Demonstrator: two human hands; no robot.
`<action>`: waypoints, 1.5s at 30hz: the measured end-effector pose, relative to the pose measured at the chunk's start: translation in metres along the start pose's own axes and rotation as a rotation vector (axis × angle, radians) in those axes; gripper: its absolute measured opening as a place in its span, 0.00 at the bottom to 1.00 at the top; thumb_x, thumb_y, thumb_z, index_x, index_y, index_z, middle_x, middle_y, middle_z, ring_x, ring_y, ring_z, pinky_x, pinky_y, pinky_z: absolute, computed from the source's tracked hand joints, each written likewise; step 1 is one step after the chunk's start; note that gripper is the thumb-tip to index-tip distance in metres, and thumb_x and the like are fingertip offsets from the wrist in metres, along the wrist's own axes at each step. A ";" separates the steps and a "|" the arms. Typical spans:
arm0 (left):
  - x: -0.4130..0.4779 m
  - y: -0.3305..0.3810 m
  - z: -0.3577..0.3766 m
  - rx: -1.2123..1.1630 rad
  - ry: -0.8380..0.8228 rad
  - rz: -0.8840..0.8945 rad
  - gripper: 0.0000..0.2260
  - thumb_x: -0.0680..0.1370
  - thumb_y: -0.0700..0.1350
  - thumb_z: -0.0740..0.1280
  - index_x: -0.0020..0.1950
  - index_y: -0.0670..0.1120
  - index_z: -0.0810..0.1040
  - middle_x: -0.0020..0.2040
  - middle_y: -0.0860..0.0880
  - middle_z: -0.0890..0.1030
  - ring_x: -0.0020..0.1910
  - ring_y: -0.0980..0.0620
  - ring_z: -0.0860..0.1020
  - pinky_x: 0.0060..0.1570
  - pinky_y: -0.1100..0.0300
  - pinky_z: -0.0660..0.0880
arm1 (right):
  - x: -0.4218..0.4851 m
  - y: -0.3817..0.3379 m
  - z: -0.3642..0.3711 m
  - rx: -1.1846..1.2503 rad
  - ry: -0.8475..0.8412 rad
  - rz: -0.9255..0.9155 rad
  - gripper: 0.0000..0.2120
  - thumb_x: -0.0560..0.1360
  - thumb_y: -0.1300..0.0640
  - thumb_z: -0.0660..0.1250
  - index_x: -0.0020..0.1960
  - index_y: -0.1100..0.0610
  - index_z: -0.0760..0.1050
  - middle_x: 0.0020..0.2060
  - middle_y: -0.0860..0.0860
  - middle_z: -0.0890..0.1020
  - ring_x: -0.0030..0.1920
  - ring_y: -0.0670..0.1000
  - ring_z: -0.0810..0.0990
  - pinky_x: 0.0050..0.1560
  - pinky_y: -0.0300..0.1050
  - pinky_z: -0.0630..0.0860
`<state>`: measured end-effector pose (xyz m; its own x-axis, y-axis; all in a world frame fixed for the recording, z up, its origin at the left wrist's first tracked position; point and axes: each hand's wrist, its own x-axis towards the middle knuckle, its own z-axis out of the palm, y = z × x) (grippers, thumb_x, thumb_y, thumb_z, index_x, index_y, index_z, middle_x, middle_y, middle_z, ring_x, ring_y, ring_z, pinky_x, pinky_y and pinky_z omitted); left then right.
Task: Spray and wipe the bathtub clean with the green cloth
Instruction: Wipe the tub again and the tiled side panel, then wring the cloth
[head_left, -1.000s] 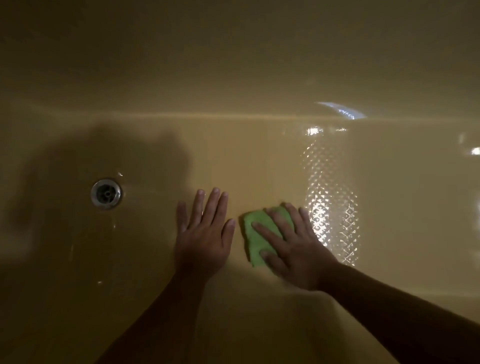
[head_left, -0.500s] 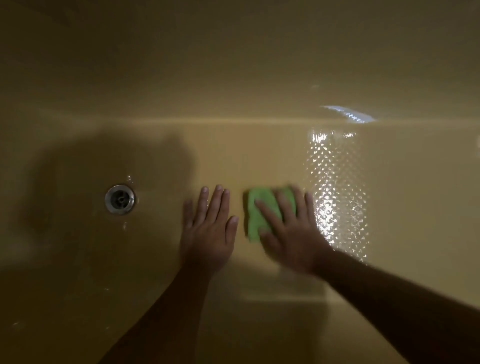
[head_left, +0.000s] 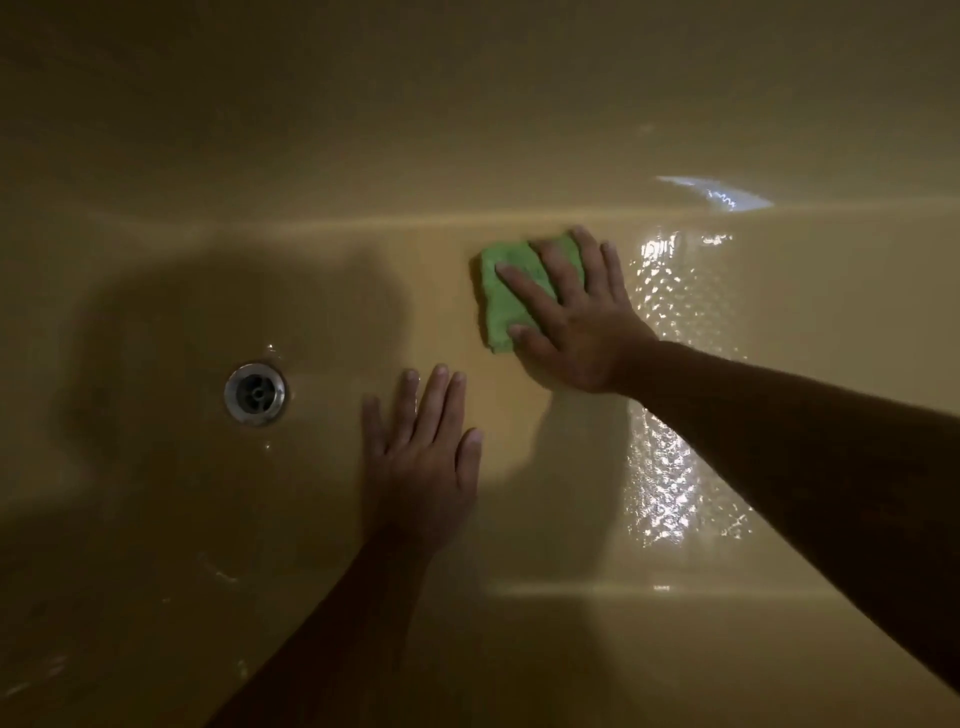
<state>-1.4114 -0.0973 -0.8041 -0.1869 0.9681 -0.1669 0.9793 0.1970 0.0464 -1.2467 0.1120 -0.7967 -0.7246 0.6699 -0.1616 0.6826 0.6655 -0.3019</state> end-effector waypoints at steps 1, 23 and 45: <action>0.003 -0.002 0.001 0.003 0.004 -0.006 0.28 0.87 0.58 0.50 0.85 0.49 0.56 0.84 0.50 0.57 0.84 0.45 0.52 0.78 0.34 0.52 | 0.011 0.002 -0.003 -0.008 0.006 0.024 0.33 0.82 0.35 0.46 0.84 0.45 0.54 0.83 0.59 0.55 0.81 0.72 0.45 0.76 0.71 0.38; -0.027 -0.063 -0.005 -0.063 -0.098 0.096 0.27 0.87 0.60 0.52 0.85 0.53 0.56 0.85 0.54 0.55 0.85 0.46 0.49 0.78 0.32 0.52 | -0.037 -0.084 0.037 0.047 -0.079 0.073 0.31 0.82 0.36 0.52 0.83 0.43 0.57 0.81 0.58 0.63 0.80 0.72 0.54 0.75 0.77 0.50; -0.055 -0.127 -0.009 -0.047 -0.079 0.102 0.29 0.86 0.58 0.55 0.84 0.46 0.59 0.84 0.48 0.58 0.84 0.46 0.53 0.79 0.35 0.54 | -0.114 -0.164 0.052 0.120 -0.178 -0.040 0.30 0.85 0.36 0.49 0.84 0.43 0.52 0.82 0.57 0.61 0.82 0.68 0.50 0.78 0.71 0.49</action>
<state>-1.5265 -0.1740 -0.7923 -0.0782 0.9686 -0.2362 0.9878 0.1072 0.1127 -1.2814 -0.0909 -0.7780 -0.7636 0.5680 -0.3072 0.6444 0.6394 -0.4194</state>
